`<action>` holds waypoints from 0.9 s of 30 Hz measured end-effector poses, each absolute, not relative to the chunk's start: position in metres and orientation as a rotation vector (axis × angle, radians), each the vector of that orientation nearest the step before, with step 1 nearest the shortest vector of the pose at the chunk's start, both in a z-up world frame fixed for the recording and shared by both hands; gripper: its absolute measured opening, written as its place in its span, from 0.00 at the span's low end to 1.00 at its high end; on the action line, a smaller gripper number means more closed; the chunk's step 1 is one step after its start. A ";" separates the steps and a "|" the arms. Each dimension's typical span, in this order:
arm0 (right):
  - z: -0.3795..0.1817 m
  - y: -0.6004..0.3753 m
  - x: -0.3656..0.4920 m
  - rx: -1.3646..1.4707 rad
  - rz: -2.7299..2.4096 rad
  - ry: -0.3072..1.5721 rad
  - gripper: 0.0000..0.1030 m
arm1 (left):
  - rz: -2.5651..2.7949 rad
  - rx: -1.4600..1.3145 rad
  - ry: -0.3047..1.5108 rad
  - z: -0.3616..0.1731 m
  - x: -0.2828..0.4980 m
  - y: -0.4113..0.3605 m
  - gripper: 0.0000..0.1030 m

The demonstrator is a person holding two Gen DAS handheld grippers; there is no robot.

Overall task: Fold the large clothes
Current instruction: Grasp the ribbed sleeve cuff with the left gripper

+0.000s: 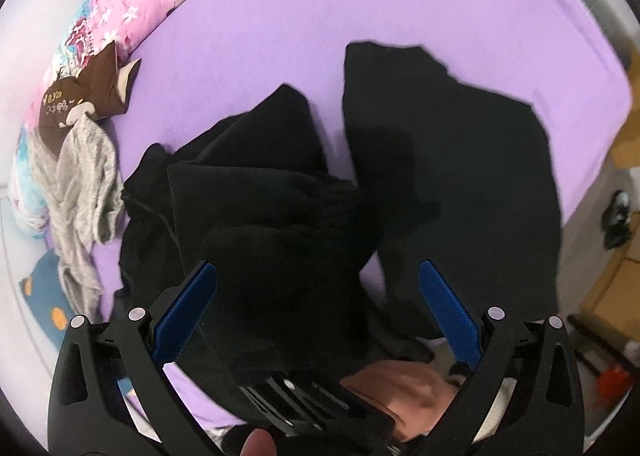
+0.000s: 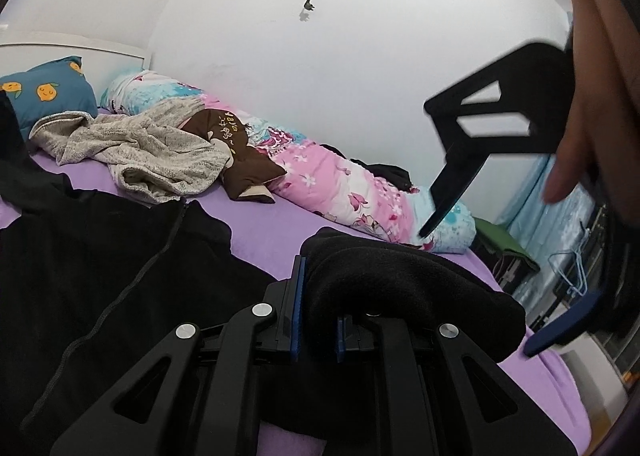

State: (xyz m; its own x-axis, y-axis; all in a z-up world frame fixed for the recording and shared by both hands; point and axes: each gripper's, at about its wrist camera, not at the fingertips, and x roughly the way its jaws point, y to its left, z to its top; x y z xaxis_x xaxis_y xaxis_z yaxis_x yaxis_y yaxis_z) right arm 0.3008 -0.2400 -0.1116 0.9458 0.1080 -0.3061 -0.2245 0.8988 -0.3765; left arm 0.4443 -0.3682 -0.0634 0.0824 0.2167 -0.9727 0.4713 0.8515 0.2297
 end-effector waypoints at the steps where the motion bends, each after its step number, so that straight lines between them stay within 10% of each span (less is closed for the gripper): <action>1: -0.112 -0.239 0.300 -0.426 0.175 0.281 0.11 | -0.196 0.583 1.503 -0.066 0.446 -0.367 0.89; 27: -0.114 -0.226 0.292 -0.497 0.165 0.253 0.12 | -0.245 0.541 1.521 -0.068 0.446 -0.350 0.28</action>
State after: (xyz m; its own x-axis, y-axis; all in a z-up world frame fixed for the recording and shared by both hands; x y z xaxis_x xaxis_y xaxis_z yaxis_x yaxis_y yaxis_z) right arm 0.2916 -0.2260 -0.1144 0.9558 0.0944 -0.2783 -0.2164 0.8667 -0.4495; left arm 0.4459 -0.3502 -0.0678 0.0542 0.1776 -0.9826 0.4776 0.8596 0.1817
